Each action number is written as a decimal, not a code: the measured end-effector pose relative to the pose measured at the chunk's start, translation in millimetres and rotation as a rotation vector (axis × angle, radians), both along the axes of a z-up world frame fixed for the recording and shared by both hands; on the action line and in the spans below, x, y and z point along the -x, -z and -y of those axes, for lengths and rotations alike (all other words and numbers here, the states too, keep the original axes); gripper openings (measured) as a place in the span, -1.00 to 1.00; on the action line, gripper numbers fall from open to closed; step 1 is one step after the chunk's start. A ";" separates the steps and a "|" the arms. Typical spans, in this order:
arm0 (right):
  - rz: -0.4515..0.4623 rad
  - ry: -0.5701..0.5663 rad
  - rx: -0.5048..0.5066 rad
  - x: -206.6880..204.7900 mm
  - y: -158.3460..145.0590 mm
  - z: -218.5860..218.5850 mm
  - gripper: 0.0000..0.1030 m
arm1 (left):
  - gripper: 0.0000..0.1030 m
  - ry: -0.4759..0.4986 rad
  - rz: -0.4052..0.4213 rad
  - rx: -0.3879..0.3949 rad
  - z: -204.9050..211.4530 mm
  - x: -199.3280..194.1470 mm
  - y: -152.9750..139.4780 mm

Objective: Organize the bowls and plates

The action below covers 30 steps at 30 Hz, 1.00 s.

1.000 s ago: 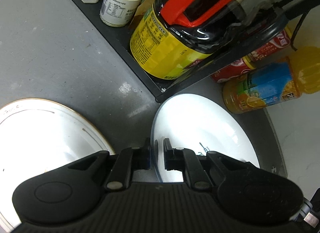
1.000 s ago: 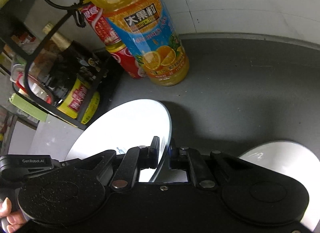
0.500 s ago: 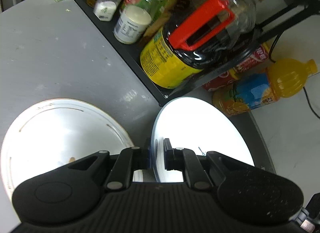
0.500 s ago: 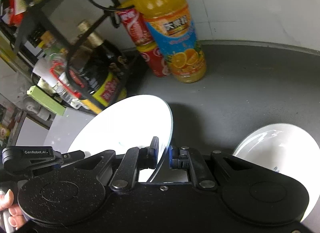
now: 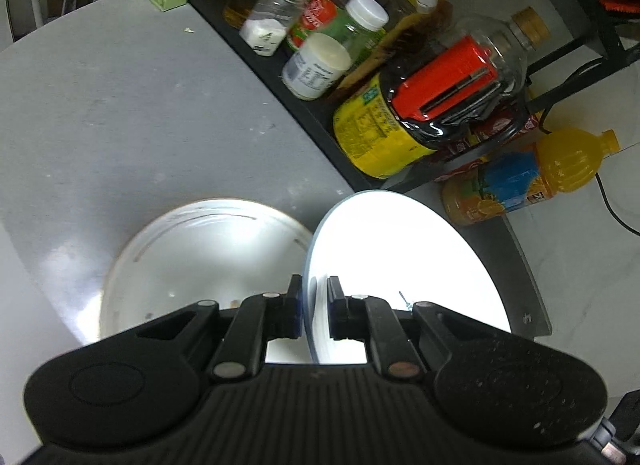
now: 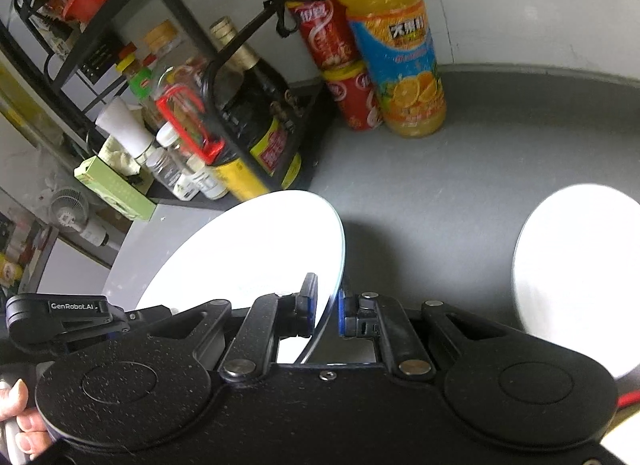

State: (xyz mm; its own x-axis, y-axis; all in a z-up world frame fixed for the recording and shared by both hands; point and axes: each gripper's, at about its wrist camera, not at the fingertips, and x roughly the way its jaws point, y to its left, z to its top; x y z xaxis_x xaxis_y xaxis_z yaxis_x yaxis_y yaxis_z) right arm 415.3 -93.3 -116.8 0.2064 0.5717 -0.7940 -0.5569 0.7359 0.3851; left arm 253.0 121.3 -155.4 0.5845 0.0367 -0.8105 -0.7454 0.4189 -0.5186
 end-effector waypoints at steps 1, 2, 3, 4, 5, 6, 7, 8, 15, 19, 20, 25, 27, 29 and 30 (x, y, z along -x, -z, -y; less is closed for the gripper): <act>-0.001 0.001 0.002 4.7 0.8 -0.6 -0.81 | -0.82 0.008 -0.004 -0.001 -1.6 4.3 0.5; -0.002 0.004 0.004 10.2 2.3 -1.5 -0.81 | -0.82 0.012 -0.007 -0.002 -2.8 8.0 1.7; -0.004 0.008 0.007 14.5 3.2 -1.8 -0.81 | -0.82 0.013 -0.009 0.000 -4.6 11.7 2.6; -0.008 0.013 0.012 19.1 4.3 -2.5 -0.81 | -0.82 0.013 -0.011 0.003 -6.2 15.6 3.6; -0.009 0.017 0.016 23.8 5.1 -2.8 -0.81 | -0.82 0.015 -0.015 0.005 -7.0 19.2 4.5; -0.010 0.020 0.018 26.9 5.8 -2.7 -0.81 | -0.82 0.019 -0.018 0.005 -7.2 22.0 5.2; -0.012 0.024 0.019 30.5 6.6 -2.4 -0.81 | -0.82 0.023 -0.020 0.005 -7.9 25.1 6.3; -0.015 0.027 0.023 33.9 7.9 -2.5 -0.81 | -0.82 0.026 -0.021 0.009 -9.0 28.4 7.6; -0.024 0.036 0.055 53.3 16.3 -3.4 -0.81 | -0.82 0.039 -0.038 0.035 -10.9 44.5 20.6; -0.034 0.036 0.073 59.0 20.5 -5.0 -0.81 | -0.82 0.040 -0.054 0.047 -12.3 49.4 29.2; -0.037 0.037 0.078 59.9 21.4 -5.3 -0.81 | -0.82 0.041 -0.058 0.050 -12.7 51.0 30.9; -0.033 0.033 0.096 61.3 24.6 -6.8 -0.81 | -0.82 0.043 -0.076 0.063 -13.9 51.9 38.9; -0.023 0.022 0.096 61.7 24.4 -7.7 -0.81 | -0.82 0.042 -0.082 0.066 -14.1 51.2 41.8; -0.022 0.014 0.098 60.6 24.4 -9.8 -0.81 | -0.81 0.042 -0.092 0.063 -14.0 51.0 44.7; -0.026 0.011 0.098 60.1 24.8 -10.5 -0.82 | -0.80 0.041 -0.095 0.062 -14.1 51.2 46.2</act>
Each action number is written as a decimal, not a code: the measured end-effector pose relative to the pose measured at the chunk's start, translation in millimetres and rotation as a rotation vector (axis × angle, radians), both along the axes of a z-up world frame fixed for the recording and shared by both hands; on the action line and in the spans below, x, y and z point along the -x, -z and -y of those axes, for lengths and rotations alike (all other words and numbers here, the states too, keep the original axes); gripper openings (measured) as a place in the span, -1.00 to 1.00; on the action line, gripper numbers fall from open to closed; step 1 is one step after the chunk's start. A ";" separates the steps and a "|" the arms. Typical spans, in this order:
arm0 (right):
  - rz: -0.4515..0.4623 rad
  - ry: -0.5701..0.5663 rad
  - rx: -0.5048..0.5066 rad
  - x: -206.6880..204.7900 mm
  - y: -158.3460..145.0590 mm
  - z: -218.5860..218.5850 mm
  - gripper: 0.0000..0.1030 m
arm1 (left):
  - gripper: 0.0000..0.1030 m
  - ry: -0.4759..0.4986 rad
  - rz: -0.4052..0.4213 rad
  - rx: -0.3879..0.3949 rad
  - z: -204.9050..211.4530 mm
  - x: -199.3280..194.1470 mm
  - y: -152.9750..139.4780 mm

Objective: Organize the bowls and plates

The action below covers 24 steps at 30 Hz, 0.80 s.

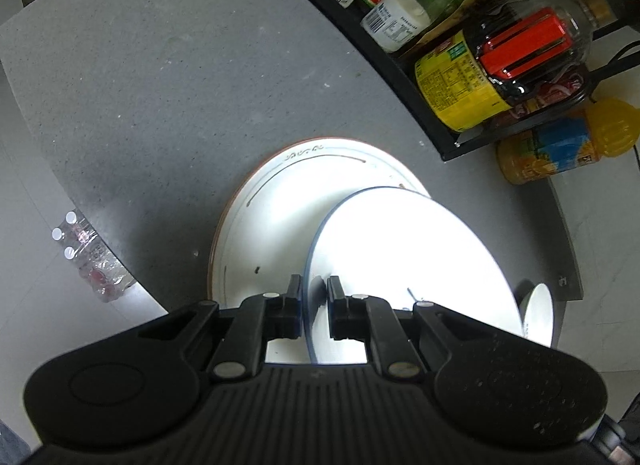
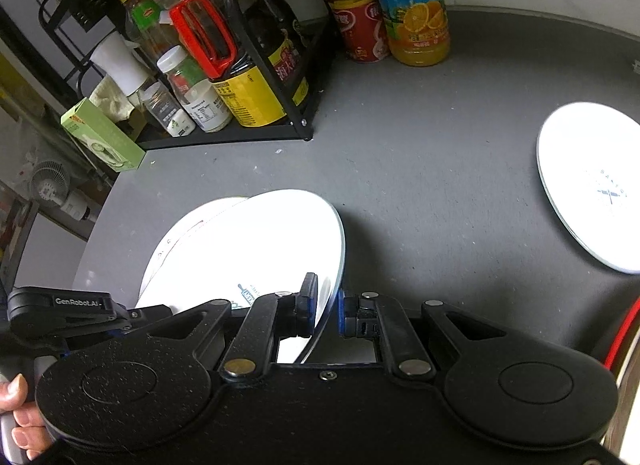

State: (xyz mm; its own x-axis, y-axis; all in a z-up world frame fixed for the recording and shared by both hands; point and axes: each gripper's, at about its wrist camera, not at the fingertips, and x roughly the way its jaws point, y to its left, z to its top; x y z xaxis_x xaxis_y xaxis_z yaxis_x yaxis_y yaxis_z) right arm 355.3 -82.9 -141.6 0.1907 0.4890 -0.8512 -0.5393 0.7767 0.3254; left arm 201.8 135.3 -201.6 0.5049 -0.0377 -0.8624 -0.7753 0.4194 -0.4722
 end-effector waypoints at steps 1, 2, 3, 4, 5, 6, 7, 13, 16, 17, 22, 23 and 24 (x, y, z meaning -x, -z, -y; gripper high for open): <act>-0.002 -0.002 -0.001 -0.5 0.3 -0.7 -0.82 | -0.79 -0.005 -0.005 0.002 -0.5 0.2 1.8; -0.003 -0.005 0.000 -0.6 1.0 -1.9 -0.82 | -0.78 -0.011 -0.007 0.005 -1.0 0.1 3.1; -0.004 -0.008 0.001 -0.7 1.9 -2.8 -0.83 | -0.78 -0.014 -0.009 0.005 -1.4 0.2 4.6; -0.006 -0.009 0.003 -0.5 3.1 -3.6 -0.84 | -0.76 -0.014 -0.012 0.002 -1.8 0.4 6.1; -0.008 -0.014 0.004 0.0 4.5 -5.3 -0.84 | -0.74 -0.015 -0.019 -0.001 -2.3 0.4 7.7; -0.010 -0.018 0.006 0.4 5.2 -6.7 -0.84 | -0.74 -0.016 -0.028 -0.004 -2.8 0.3 9.2; -0.011 -0.025 0.009 1.0 6.1 -8.7 -0.85 | -0.72 -0.018 -0.039 -0.007 -3.3 0.1 11.0; -0.011 -0.047 0.020 0.6 9.4 -15.8 -0.85 | -0.70 -0.028 -0.059 -0.015 -9.9 1.6 15.6; -0.005 -0.047 0.024 0.8 10.7 -17.3 -0.86 | -0.69 -0.033 -0.070 -0.023 -9.9 -0.2 15.4; -0.006 -0.047 0.025 0.5 11.0 -17.7 -0.87 | -0.69 -0.027 -0.078 -0.023 -10.2 -1.6 14.9; 0.009 -0.055 0.009 -0.4 9.0 -20.6 -0.90 | -0.69 0.013 -0.114 -0.056 -13.5 -3.5 3.9; 0.017 -0.058 0.010 0.0 8.3 -22.1 -0.91 | -0.69 0.024 -0.111 -0.067 -14.1 -3.3 -0.3; 0.021 -0.057 0.011 0.3 7.8 -23.3 -0.91 | -0.68 0.036 -0.104 -0.079 -14.9 -3.2 -5.1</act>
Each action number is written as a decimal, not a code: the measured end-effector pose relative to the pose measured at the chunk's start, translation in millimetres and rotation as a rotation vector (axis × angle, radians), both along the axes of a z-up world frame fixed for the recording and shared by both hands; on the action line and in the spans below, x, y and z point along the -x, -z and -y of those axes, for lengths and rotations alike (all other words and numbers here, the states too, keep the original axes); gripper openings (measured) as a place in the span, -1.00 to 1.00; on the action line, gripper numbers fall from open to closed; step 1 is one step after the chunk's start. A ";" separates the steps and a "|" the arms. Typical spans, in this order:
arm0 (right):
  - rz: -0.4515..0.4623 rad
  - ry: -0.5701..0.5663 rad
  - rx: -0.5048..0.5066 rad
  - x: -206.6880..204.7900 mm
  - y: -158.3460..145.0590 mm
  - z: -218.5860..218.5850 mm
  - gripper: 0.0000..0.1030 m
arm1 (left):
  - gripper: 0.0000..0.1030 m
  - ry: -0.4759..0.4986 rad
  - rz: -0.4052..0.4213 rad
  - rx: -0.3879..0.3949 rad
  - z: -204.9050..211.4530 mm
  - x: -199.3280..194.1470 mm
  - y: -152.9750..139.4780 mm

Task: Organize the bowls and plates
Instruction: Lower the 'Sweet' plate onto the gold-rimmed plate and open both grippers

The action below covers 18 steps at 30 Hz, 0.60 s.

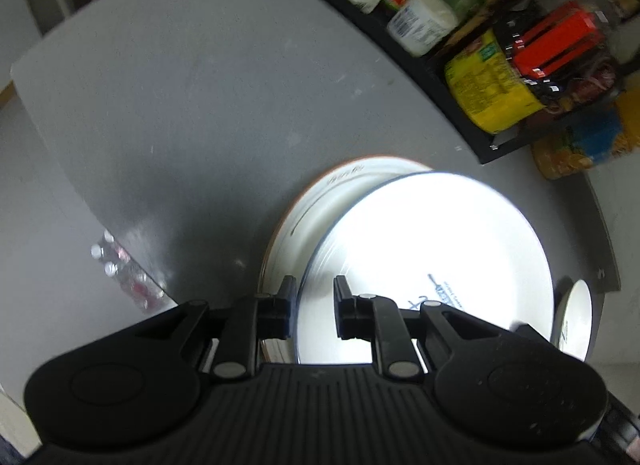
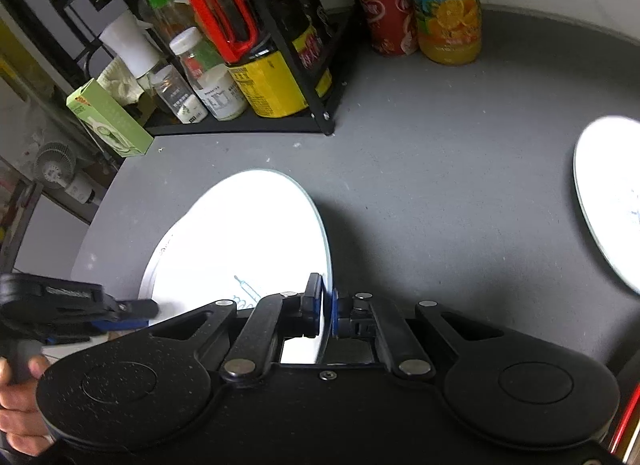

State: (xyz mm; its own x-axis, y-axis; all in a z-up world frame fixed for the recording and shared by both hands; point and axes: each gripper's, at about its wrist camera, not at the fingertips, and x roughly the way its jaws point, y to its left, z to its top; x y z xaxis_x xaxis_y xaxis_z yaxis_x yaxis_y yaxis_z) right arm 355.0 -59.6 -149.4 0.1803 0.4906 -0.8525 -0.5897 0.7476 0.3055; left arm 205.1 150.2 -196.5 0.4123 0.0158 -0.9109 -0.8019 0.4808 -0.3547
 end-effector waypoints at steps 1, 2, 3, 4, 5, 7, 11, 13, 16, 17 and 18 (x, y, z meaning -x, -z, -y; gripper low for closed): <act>-0.002 0.001 0.000 -0.1 0.2 -0.6 -0.91 | -0.61 0.012 0.001 -0.010 -0.7 0.1 -4.3; -0.002 0.002 0.001 0.0 0.8 -1.0 -0.91 | -0.50 0.021 -0.001 -0.022 -1.3 0.4 -8.5; 0.001 -0.001 0.001 0.4 1.5 -1.2 -0.90 | -0.45 0.025 -0.005 -0.037 -2.2 0.9 -11.3; 0.003 -0.001 0.003 0.3 2.2 -2.1 -0.90 | -0.35 0.024 -0.007 -0.055 -2.7 1.9 -14.4; 0.001 0.001 0.007 -0.1 2.9 -2.3 -0.90 | -0.25 0.020 -0.007 -0.075 -3.5 3.1 -17.9; -0.009 0.009 0.016 -1.3 5.2 -2.4 -0.89 | -0.11 0.007 -0.003 -0.100 -4.8 5.7 -21.2; -0.021 0.021 0.043 -1.7 11.5 -2.5 -0.84 | -0.03 0.005 -0.030 -0.119 -7.5 4.2 -13.8; -0.033 0.031 0.044 -2.0 15.2 -1.4 -0.83 | -0.03 0.008 -0.019 -0.101 -7.2 4.2 -7.0; -0.026 0.028 0.050 0.5 17.3 -3.5 -0.82 | -0.04 0.004 -0.037 -0.089 -4.6 3.1 2.9; -0.024 0.027 0.054 1.2 17.9 -4.7 -0.82 | -0.04 0.003 -0.039 -0.085 -4.2 3.6 5.3; -0.026 0.028 0.055 1.2 18.4 -5.8 -0.81 | -0.04 0.003 -0.036 -0.079 -3.7 3.9 7.6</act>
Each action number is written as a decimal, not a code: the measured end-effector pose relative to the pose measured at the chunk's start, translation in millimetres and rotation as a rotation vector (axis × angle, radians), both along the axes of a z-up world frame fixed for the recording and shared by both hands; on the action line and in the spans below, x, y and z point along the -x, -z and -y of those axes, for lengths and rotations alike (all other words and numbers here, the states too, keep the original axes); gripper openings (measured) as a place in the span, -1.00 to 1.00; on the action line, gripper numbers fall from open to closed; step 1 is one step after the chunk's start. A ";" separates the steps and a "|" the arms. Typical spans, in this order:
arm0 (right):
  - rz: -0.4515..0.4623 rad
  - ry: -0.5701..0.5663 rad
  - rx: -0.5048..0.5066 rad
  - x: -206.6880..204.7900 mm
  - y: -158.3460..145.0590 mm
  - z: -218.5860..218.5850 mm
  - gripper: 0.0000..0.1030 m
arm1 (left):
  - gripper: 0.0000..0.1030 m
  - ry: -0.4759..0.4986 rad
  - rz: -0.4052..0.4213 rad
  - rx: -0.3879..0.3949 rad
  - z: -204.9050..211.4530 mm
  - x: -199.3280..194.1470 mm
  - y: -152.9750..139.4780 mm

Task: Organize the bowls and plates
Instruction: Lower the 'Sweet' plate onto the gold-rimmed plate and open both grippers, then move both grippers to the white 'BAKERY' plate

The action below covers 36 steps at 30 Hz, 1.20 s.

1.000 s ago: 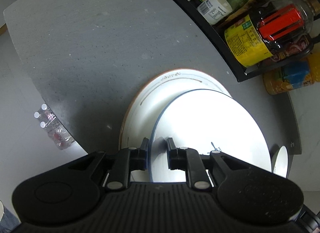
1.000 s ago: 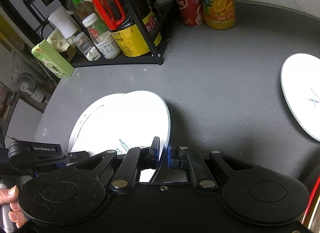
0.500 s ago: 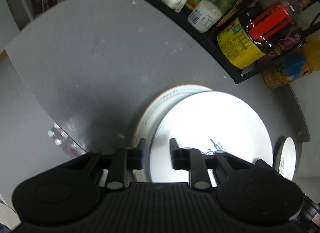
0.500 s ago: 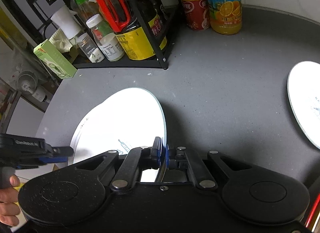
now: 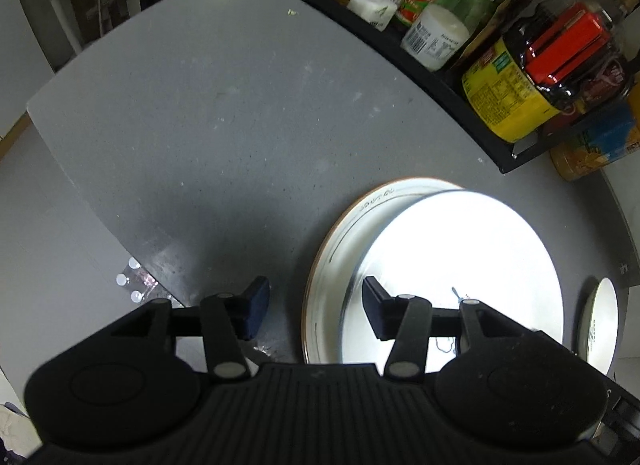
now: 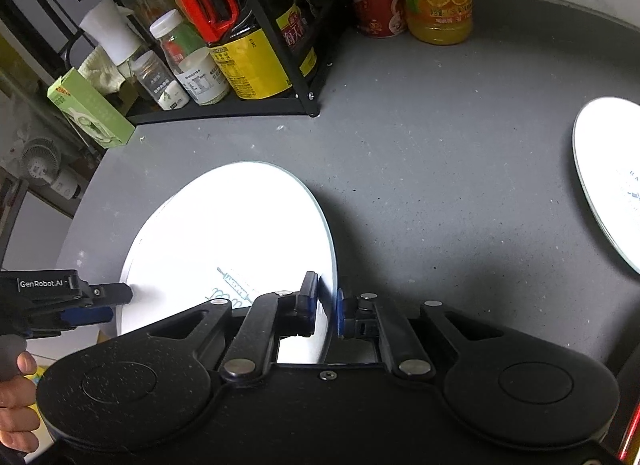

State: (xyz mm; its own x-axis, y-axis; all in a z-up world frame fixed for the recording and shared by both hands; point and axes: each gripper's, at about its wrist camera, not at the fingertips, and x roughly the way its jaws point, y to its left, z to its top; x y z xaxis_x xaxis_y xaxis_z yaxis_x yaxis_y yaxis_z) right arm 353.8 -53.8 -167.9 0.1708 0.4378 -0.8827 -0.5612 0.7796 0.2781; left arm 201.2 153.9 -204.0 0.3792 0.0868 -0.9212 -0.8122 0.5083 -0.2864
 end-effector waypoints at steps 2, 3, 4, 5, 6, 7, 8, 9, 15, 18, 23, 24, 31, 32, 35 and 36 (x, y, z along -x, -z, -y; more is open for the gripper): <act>0.006 -0.001 0.005 0.4 1.5 -3.1 -0.80 | -0.06 -0.009 -0.001 0.018 -0.6 0.7 5.4; 0.010 -0.002 0.007 0.8 2.3 -4.8 -0.79 | -0.08 -0.012 0.005 0.023 -1.0 1.5 7.2; 0.013 -0.003 0.010 1.4 3.0 -5.9 -0.79 | -0.12 -0.014 0.016 0.026 -1.2 2.0 8.5; 0.015 -0.005 0.014 2.2 3.9 -7.3 -0.78 | -0.13 -0.015 0.018 0.025 0.0 1.3 9.2; 0.012 -0.003 0.014 3.0 4.5 -8.1 -0.78 | -0.14 -0.017 0.019 0.022 0.6 1.3 9.3; 0.013 -0.004 0.017 4.1 5.3 -9.0 -0.77 | -0.22 -0.019 0.025 0.019 1.3 1.4 9.2; 0.014 -0.006 0.020 5.5 6.4 -9.9 -0.77 | -0.31 -0.018 0.033 0.019 2.2 -0.3 9.7; 0.012 -0.006 0.021 6.5 7.4 -10.4 -0.76 | -0.36 -0.016 0.039 0.017 2.8 -0.6 9.6; 0.016 -0.009 0.025 13.4 14.0 -15.2 -0.73 | -0.55 -0.043 0.074 0.014 0.0 5.9 7.8; 0.016 -0.005 0.032 11.8 14.1 -18.0 -0.72 | -0.55 -0.040 0.076 0.017 -1.1 6.5 7.8; 0.008 0.020 0.014 5.9 2.7 -13.8 -0.52 | -0.52 -0.032 0.039 0.008 -0.6 2.1 4.3; 0.001 0.021 -0.001 4.3 -1.1 -11.6 -0.39 | -0.49 -0.026 0.028 -0.001 0.2 0.5 2.0; -0.018 0.031 -0.045 -3.0 -24.7 8.1 0.12 | -0.12 -0.020 0.030 -0.017 8.7 -6.8 -16.5; -0.014 0.029 -0.049 -3.1 -27.3 10.3 0.21 | -0.02 -0.017 0.030 -0.024 11.0 -8.7 -19.8; 0.004 0.023 -0.046 -5.0 -36.2 18.1 0.47 | 0.18 0.007 0.047 -0.028 19.3 -16.5 -30.4; 0.009 0.026 -0.048 -6.1 -39.1 20.1 0.55 | 0.23 0.022 0.061 -0.027 22.6 -19.7 -34.0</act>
State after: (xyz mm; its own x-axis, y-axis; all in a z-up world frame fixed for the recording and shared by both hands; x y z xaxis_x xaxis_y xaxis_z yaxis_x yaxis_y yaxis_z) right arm 359.9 -73.9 -128.8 0.1906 0.4746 -0.8593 -0.5438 0.7798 0.3101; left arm 220.9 131.3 -170.1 0.4363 0.1024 -0.8940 -0.7823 0.5340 -0.3206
